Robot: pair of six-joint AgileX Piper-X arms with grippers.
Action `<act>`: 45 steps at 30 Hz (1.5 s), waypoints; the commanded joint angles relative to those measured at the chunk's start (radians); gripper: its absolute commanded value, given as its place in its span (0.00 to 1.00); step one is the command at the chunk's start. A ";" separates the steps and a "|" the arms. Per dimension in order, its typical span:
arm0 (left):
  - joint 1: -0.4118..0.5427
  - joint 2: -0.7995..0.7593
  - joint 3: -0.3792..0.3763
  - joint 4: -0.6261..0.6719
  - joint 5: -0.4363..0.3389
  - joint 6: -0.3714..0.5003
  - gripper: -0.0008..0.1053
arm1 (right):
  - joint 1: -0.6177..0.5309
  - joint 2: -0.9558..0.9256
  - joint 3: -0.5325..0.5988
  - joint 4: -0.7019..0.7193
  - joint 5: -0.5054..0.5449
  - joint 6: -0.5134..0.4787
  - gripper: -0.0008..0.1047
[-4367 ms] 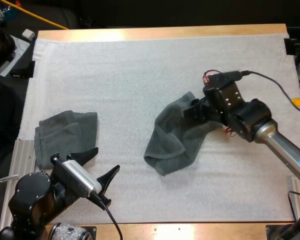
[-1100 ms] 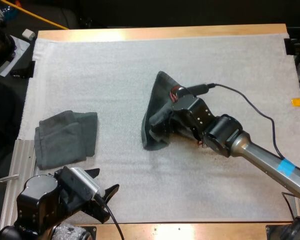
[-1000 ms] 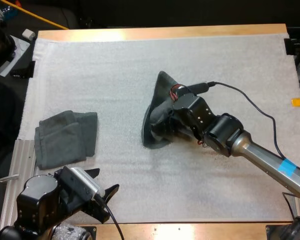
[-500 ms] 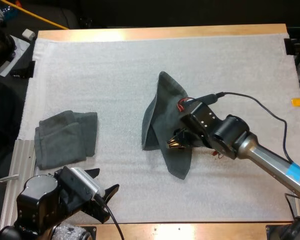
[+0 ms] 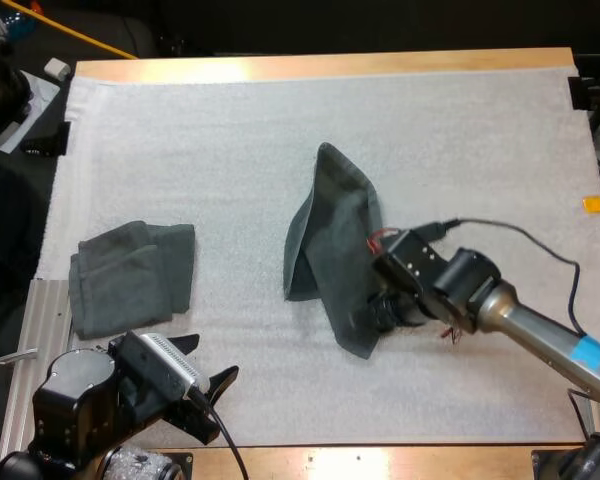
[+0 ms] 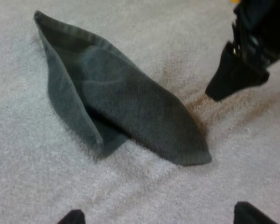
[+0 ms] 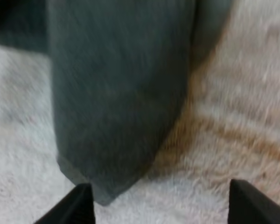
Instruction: Pick towel from pile, fold and stack
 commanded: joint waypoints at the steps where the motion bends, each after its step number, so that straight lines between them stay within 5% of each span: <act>1: -0.002 0.004 -0.004 0.017 -0.006 -0.004 0.59 | 0.025 -0.013 0.078 -0.073 -0.029 0.047 0.57; 15: -0.003 0.003 -0.006 0.127 -0.001 -0.012 0.58 | 0.102 0.135 0.146 -0.264 -0.066 0.146 0.50; 19: -0.005 0.002 -0.005 0.130 0.002 -0.013 0.59 | 0.104 0.160 0.149 -0.275 -0.055 0.173 0.29; 27: -0.006 0.003 -0.005 0.132 0.007 -0.013 0.58 | 0.105 0.157 0.145 -0.278 -0.029 0.169 0.01; 36: -0.004 0.004 -0.005 0.129 0.007 -0.012 0.59 | 0.102 0.141 0.140 -0.263 0.003 0.147 0.01; 45: -0.005 0.005 -0.005 0.116 0.009 -0.008 0.59 | 0.101 0.043 0.135 -0.099 0.103 0.023 0.01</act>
